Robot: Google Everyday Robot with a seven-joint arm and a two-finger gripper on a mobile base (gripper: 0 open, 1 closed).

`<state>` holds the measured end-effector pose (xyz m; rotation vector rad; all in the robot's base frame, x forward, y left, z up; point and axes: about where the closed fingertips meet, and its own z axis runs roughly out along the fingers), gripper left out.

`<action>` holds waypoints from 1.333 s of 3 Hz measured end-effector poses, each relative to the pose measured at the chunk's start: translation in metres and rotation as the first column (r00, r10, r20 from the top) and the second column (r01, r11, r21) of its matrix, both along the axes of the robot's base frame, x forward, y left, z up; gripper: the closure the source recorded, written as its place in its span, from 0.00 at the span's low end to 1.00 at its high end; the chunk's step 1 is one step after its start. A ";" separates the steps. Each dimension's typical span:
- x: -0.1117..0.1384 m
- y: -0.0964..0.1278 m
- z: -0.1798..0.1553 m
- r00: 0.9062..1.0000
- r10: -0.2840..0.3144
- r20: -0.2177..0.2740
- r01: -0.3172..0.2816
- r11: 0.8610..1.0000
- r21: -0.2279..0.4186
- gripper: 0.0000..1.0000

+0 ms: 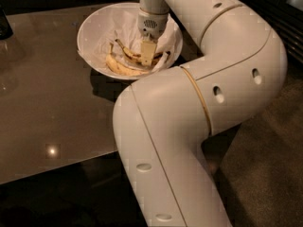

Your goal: Pick banana from white bowl

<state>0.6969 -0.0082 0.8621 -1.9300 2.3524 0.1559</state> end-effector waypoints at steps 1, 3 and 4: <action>-0.025 -0.020 0.041 0.995 -0.017 0.097 0.013 0.999 0.037 1.00; -0.034 -0.020 0.058 0.990 -0.019 0.138 0.014 0.999 0.038 1.00; -0.054 -0.014 0.076 0.985 0.014 0.173 -0.026 0.997 0.066 1.00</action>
Offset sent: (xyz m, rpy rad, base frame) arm -0.0619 -0.0340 0.0612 0.0369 -0.1228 -0.0212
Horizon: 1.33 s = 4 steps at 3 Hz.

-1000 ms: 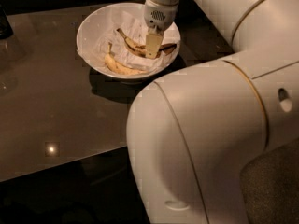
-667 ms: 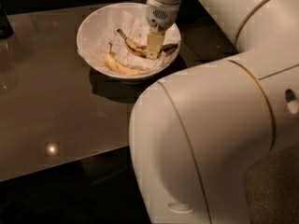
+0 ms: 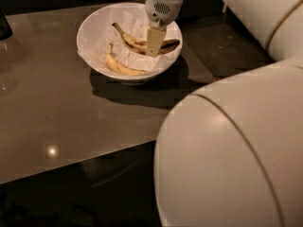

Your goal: Pick banana from white bowl

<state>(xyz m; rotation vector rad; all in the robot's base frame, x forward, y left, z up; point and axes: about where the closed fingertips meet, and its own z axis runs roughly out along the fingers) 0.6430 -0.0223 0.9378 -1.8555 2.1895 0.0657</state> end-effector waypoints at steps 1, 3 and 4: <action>-0.037 0.010 0.014 0.998 0.057 0.033 -0.058 0.998 0.036 1.00; -0.087 0.011 0.024 0.992 0.098 0.082 -0.104 0.992 0.069 1.00; -0.104 0.022 0.029 0.992 0.115 0.056 -0.118 0.992 0.041 1.00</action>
Offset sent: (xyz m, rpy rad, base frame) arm -0.1373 0.0159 0.0319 0.1079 -0.1323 0.1426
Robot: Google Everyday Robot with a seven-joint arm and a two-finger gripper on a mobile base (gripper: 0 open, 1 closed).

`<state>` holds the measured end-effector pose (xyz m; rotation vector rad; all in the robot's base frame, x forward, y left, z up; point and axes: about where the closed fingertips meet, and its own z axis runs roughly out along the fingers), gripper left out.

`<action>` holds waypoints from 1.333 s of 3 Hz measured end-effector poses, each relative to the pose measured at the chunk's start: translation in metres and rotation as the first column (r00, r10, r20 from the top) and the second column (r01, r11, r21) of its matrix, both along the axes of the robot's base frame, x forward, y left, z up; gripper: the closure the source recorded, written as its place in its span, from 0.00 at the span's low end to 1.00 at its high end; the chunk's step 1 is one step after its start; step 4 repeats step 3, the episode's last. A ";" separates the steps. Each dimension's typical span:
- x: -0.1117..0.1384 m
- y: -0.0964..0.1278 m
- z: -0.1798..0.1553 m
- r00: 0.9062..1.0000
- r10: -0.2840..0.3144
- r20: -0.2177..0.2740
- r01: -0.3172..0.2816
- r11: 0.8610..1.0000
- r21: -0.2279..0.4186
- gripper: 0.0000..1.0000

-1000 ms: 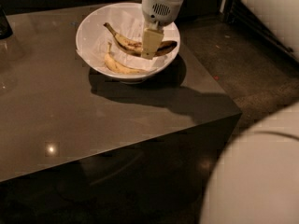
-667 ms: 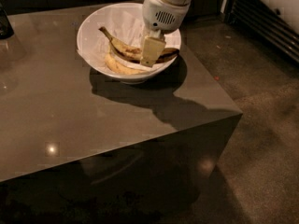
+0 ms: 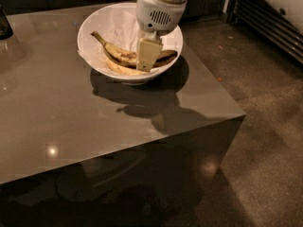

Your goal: Pick banana from white bowl

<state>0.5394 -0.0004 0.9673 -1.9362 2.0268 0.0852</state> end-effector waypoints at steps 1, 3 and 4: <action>-0.036 0.012 0.002 0.999 0.016 -0.046 -0.017 1.000 -0.014 1.00; -0.090 0.018 -0.001 0.995 0.019 -0.096 -0.019 1.000 -0.004 1.00; -0.090 0.018 -0.001 0.995 0.019 -0.096 -0.019 1.000 -0.004 1.00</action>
Offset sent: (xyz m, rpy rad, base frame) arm -0.1134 0.0170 0.0034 -0.0201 0.1166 0.0223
